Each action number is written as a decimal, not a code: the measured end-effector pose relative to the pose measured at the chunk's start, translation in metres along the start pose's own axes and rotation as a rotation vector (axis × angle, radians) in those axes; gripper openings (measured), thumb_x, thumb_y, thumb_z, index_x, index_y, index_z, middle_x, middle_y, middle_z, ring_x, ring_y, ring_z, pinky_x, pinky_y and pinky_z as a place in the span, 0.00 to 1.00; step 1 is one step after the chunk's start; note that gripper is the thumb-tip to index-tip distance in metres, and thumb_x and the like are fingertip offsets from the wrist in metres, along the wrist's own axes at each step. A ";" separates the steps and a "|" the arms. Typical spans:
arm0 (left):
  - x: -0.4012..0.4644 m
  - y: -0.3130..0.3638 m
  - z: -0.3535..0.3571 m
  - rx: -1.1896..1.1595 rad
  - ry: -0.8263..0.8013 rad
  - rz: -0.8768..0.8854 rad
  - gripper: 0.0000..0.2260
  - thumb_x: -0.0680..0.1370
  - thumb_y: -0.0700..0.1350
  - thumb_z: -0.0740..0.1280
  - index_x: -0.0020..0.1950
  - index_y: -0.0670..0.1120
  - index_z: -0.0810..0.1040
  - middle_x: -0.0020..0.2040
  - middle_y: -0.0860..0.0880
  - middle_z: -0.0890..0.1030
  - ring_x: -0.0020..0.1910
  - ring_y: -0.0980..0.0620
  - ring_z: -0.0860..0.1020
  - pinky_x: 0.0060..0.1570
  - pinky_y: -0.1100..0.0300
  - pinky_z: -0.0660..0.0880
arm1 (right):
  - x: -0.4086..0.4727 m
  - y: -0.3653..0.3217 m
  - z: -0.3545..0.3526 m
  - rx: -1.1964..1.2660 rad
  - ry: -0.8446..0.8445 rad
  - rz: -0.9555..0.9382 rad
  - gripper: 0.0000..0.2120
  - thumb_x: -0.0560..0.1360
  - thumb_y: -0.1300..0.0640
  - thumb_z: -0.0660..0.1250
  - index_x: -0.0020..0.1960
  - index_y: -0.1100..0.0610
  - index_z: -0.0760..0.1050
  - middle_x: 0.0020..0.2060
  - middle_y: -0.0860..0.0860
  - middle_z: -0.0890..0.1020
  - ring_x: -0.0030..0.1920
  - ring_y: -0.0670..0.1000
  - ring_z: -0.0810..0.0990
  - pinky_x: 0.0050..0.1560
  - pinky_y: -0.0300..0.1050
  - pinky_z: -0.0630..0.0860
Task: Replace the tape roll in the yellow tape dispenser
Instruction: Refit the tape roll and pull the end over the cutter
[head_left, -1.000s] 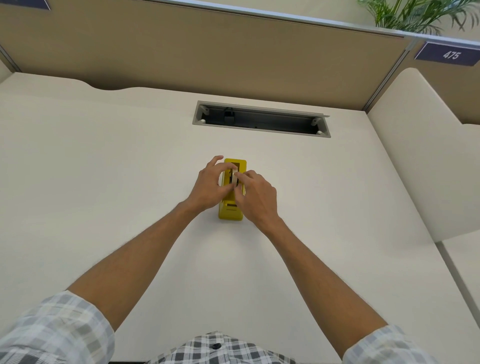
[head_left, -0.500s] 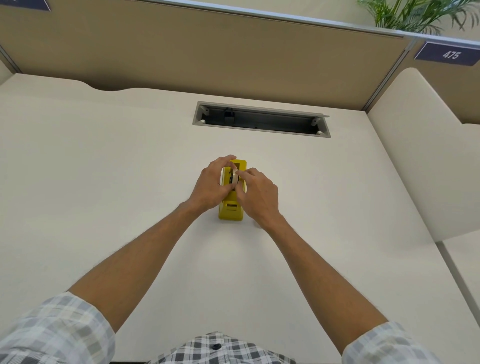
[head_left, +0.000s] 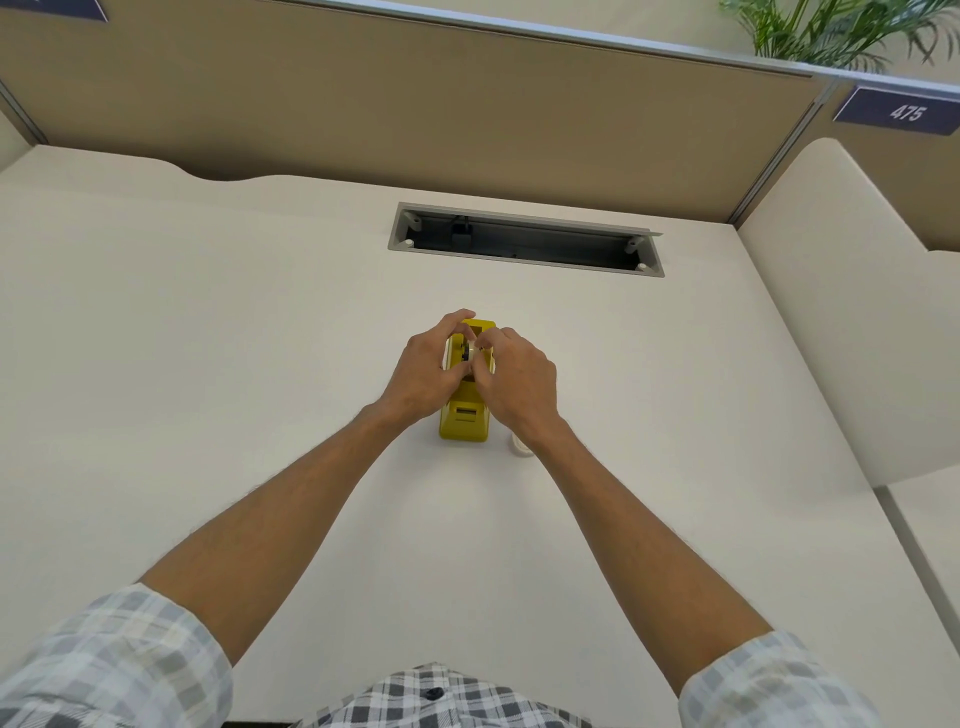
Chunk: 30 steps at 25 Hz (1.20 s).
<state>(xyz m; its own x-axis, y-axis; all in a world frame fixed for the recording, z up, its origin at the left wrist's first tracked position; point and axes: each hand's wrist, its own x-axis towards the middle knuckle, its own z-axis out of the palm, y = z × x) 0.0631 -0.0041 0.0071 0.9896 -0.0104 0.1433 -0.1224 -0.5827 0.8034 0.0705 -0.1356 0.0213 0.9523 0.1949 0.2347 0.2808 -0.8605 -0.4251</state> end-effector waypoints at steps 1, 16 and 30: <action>0.000 0.000 0.000 -0.007 -0.005 -0.005 0.26 0.75 0.41 0.69 0.72 0.50 0.66 0.62 0.49 0.79 0.63 0.48 0.75 0.60 0.59 0.71 | 0.001 0.000 0.000 0.002 -0.003 0.009 0.08 0.78 0.54 0.61 0.52 0.54 0.76 0.46 0.50 0.81 0.42 0.52 0.78 0.37 0.45 0.72; 0.004 0.001 0.002 0.043 -0.014 -0.017 0.32 0.75 0.40 0.71 0.75 0.53 0.60 0.64 0.48 0.78 0.64 0.47 0.76 0.59 0.57 0.72 | 0.010 0.000 -0.010 0.007 -0.042 -0.054 0.11 0.79 0.55 0.62 0.54 0.51 0.82 0.45 0.50 0.81 0.44 0.52 0.78 0.36 0.42 0.67; 0.001 -0.003 0.000 0.022 -0.027 0.099 0.17 0.73 0.38 0.70 0.61 0.46 0.77 0.58 0.49 0.80 0.56 0.50 0.77 0.60 0.54 0.74 | 0.008 0.003 -0.001 -0.016 -0.077 -0.040 0.11 0.81 0.54 0.57 0.53 0.56 0.78 0.46 0.51 0.79 0.44 0.52 0.78 0.39 0.49 0.75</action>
<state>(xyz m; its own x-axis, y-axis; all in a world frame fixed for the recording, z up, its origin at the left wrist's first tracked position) 0.0647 -0.0019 0.0049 0.9744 -0.0904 0.2057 -0.2185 -0.5951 0.7734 0.0786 -0.1374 0.0223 0.9469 0.2643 0.1834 0.3176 -0.8586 -0.4024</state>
